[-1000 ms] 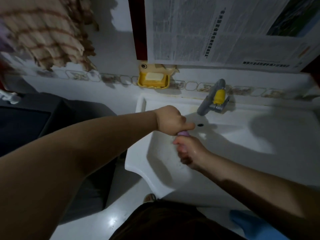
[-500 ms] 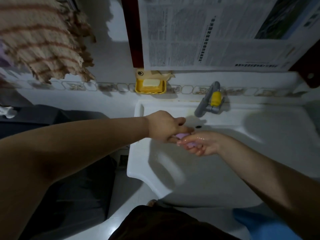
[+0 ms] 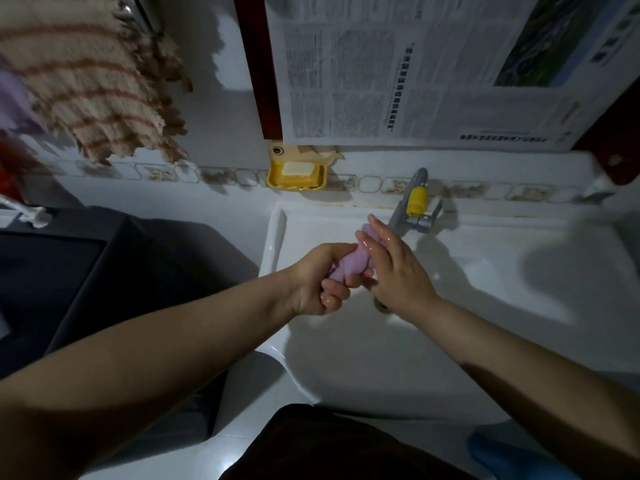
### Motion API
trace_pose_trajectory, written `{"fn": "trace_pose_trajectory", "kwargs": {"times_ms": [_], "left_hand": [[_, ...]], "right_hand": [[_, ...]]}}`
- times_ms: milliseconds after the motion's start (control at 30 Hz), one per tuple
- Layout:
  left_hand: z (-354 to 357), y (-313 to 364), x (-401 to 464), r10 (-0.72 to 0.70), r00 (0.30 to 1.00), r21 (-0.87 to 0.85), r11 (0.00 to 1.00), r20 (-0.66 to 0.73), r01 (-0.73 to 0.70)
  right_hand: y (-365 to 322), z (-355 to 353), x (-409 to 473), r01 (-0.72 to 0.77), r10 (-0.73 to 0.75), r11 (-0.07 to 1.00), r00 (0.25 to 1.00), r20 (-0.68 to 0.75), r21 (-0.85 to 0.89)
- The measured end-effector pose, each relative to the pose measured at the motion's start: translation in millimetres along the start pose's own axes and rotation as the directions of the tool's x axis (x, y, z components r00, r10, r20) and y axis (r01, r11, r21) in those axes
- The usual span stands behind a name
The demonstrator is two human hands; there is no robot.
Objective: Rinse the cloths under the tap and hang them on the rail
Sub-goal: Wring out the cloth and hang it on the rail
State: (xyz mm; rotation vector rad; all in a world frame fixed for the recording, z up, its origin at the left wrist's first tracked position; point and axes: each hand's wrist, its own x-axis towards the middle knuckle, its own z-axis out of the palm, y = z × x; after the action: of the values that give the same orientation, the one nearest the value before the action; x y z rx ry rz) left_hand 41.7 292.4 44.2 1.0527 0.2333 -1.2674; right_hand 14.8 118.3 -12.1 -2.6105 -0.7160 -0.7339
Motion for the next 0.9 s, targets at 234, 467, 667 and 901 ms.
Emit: {"fn": "trace_pose_trajectory", "kwargs": {"times_ms": [234,467,667,901], "left_hand": [[8.3,-11.1,-5.0,-0.001,0.892,-0.197,0.975,0.452,0.101],[27.5,-18.2,-4.4,-0.043,0.997,0.458,0.889,0.066,0.008],[39.8,-26.1,21.7,0.443,0.833,0.898,0.419,-0.331,0.134],[6.4,-19.5,39.7,0.685,0.698,0.963,0.02,-0.209,0.269]], "right_hand": [[21.5,-41.4,47.6,0.371,-0.37,0.929,0.925,-0.088,-0.008],[20.7,-61.7,53.4,0.491,-0.417,0.864,0.819,0.393,-0.108],[7.4,-57.8,70.2,0.462,-0.126,0.874,0.512,0.85,-0.148],[20.3,-27.8,73.1,0.108,0.057,0.987,0.447,0.893,-0.117]]}}
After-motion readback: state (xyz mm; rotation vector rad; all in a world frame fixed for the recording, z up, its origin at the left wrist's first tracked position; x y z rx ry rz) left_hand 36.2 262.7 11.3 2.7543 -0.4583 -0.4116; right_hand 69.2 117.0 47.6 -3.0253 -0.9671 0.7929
